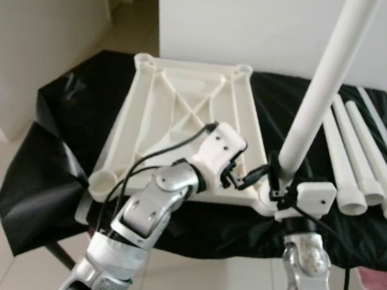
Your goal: Building children table
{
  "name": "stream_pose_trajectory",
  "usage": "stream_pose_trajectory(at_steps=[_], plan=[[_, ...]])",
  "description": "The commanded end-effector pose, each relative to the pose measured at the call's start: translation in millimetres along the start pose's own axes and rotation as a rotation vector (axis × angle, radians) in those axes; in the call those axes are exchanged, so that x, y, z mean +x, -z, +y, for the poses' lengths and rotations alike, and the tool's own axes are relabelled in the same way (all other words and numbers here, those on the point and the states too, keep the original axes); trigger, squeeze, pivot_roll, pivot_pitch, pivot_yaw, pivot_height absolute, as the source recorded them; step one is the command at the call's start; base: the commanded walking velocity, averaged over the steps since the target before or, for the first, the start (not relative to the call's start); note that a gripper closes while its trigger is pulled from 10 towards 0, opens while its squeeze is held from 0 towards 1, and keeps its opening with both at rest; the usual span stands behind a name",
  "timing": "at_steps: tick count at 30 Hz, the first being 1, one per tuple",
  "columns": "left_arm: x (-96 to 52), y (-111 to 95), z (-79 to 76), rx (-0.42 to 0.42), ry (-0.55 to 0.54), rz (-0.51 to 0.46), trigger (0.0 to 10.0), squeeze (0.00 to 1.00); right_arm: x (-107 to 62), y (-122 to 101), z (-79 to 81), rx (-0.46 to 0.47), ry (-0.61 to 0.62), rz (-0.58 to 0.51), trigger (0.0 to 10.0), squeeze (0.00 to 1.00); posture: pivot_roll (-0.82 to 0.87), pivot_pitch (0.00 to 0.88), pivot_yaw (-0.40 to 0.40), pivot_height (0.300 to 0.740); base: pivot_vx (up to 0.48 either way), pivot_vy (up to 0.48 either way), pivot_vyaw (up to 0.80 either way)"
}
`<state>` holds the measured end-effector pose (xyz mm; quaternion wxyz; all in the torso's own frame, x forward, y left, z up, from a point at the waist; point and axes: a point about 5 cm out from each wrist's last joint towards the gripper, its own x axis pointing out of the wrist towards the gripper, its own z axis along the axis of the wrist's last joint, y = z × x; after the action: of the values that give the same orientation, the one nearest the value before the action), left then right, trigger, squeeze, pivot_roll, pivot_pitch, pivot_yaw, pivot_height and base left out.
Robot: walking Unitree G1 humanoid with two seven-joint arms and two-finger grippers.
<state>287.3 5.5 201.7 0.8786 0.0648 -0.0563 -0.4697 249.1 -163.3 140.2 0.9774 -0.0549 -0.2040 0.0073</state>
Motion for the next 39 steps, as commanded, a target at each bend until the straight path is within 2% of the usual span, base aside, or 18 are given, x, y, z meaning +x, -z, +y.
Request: stream_pose_trajectory(at_steps=[1, 9, 12, 22, 24, 27, 28, 34, 39], plan=[[1.7, -2.3, 0.5, 0.018, 0.004, -0.002, 10.0, 0.0, -19.8, 28.5, -5.8, 0.009, 0.036, 0.172, 10.0, 0.0, -0.06, 0.005, 0.02, 0.74, 0.0, 0.0, 0.0], [2.8, -3.4, 1.0, 0.023, 0.009, -0.003, 10.0, 0.0, -22.3, 38.1, -10.8, 0.102, 0.143, 0.248, 10.0, 0.0, -0.07, 0.006, 0.023, 0.74, 0.0, 0.0, 0.0], [3.0, -3.6, 1.3, 0.025, 0.008, -0.003, 10.0, 0.0, -20.0, 40.8, -11.7, 0.101, 0.185, 0.283, 10.0, 0.0, -0.07, 0.007, 0.023, 0.74, 0.0, 0.0, 0.0], [3.7, -4.1, 2.7, 0.024, -0.002, -0.005, 10.0, 0.0, -10.6, 42.1, -5.0, 0.142, 0.213, 0.321, 10.0, 0.0, -0.06, 0.012, 0.016, 0.74, 0.0, 0.0, 0.0], [3.8, -4.2, 2.9, 0.023, -0.003, -0.006, 10.0, 0.0, -9.6, 41.4, -5.0, 0.134, 0.211, 0.32, 10.0, 0.0, -0.06, 0.012, 0.016, 0.74, 0.0, 0.0, 0.0], [4.3, -4.1, 3.2, 0.021, -0.006, -0.007, 10.0, 0.0, -2.9, 37.4, -6.1, 0.055, 0.166, 0.3, 10.0, 0.0, -0.07, 0.015, 0.015, 0.74, 0.0, 0.0, 0.0], [4.3, -4.1, 3.2, 0.021, -0.006, -0.007, 10.0, 0.0, -2.9, 37.4, -6.1, 0.055, 0.166, 0.3, 10.0, 0.0, -0.07, 0.015, 0.015, 0.74, 0.0, 0.0, 0.0], [4.4, -4.3, 2.9, 0.019, -0.008, -0.009, 10.0, 0.0, -2.2, 34.3, -5.9, -0.102, 0.071, 0.264, 10.0, 0.0, -0.06, 0.022, 0.01, 0.74, 0.0, 0.0, 0.0], [3.4, -4.4, 3.7, 0.017, -0.016, -0.009, 10.0, 0.0, -14.4, 42.8, -10.8, -0.081, 0.082, 0.304, 10.0, 0.0, -0.06, 0.025, 0.011, 0.74, 0.0, 0.0, 0.0]])
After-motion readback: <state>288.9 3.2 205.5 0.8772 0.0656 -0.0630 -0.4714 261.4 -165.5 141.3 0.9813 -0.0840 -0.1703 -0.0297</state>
